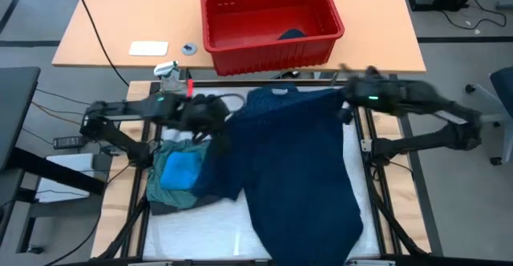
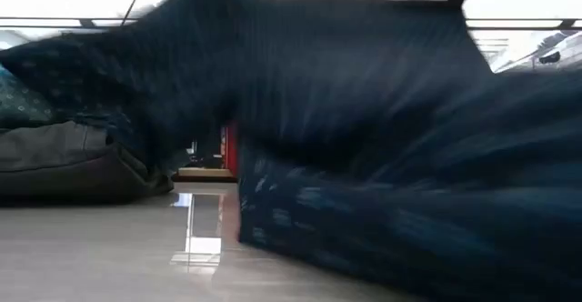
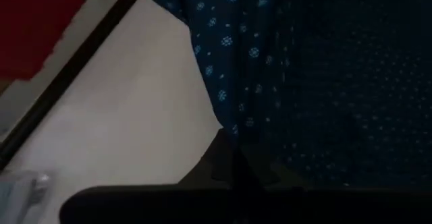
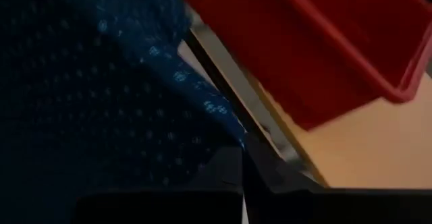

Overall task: Fold laundry
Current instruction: Fold the blue shirt

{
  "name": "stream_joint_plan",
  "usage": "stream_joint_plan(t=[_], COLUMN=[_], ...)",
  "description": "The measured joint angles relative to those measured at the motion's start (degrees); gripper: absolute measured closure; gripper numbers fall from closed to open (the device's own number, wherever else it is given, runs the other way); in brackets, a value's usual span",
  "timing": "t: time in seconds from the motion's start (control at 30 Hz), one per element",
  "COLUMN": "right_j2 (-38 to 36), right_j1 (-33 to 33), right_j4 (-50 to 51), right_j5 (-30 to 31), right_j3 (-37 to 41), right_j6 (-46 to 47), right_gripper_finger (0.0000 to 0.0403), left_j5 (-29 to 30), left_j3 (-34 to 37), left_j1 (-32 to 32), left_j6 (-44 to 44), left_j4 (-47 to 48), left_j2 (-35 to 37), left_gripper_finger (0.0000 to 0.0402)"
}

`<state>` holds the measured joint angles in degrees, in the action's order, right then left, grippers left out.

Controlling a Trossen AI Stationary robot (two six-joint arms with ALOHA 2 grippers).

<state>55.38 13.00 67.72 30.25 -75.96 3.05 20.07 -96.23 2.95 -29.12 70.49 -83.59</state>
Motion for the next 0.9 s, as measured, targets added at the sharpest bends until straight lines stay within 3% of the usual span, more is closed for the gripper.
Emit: stream_joint_plan(t=[0.1, 0.27, 0.37, 0.5, 0.63, 0.7, 0.8, 0.9], right_j2=[3.9, 12.9, 20.6, 26.9, 28.2, 27.5, 26.6, 25.2], right_j1=[6.8, 18.6, 25.0, 30.2, 30.8, 29.5, 25.5, 18.5], right_j4=[-10.0, -36.5, -39.3, -38.6, -35.1, -33.0, -29.5, -26.0], right_j5=[-0.5, -4.9, -7.6, -16.7, -20.6, -25.4, -35.6, -42.1], right_j3=[9.2, 20.7, 20.7, 18.0, 16.4, 16.1, 16.2, 16.2], right_j6=[-3.1, -10.5, -8.2, -2.7, 4.7, 8.4, 12.3, 12.9], right_gripper_finger=[0.0402, 0.0391, 0.0351, 0.0270, 0.0191, 0.0170, 0.0163, 0.0170], left_j5=[-1.6, -2.6, -1.8, -1.8, -4.4, -7.2, -13.8, -25.9], left_j3=[10.0, 23.8, 28.4, 31.8, 31.7, 31.6, 31.6, 31.6], left_j1=[-7.7, -21.1, -29.0, -37.4, -42.5, -43.2, -42.9, -40.9], left_j6=[4.7, 10.5, 11.6, 14.4, 14.8, 14.8, 14.1, 11.9], left_j4=[-8.2, -23.1, -28.3, -32.4, -31.4, -29.7, -27.3, -26.2], left_j2=[0.0, -0.1, -0.1, -0.1, 0.0, 0.1, 0.1, 0.2], left_gripper_finger=[0.0398, 0.0396, 0.0389, 0.0345, 0.0286, 0.0260, 0.0233, 0.0221])
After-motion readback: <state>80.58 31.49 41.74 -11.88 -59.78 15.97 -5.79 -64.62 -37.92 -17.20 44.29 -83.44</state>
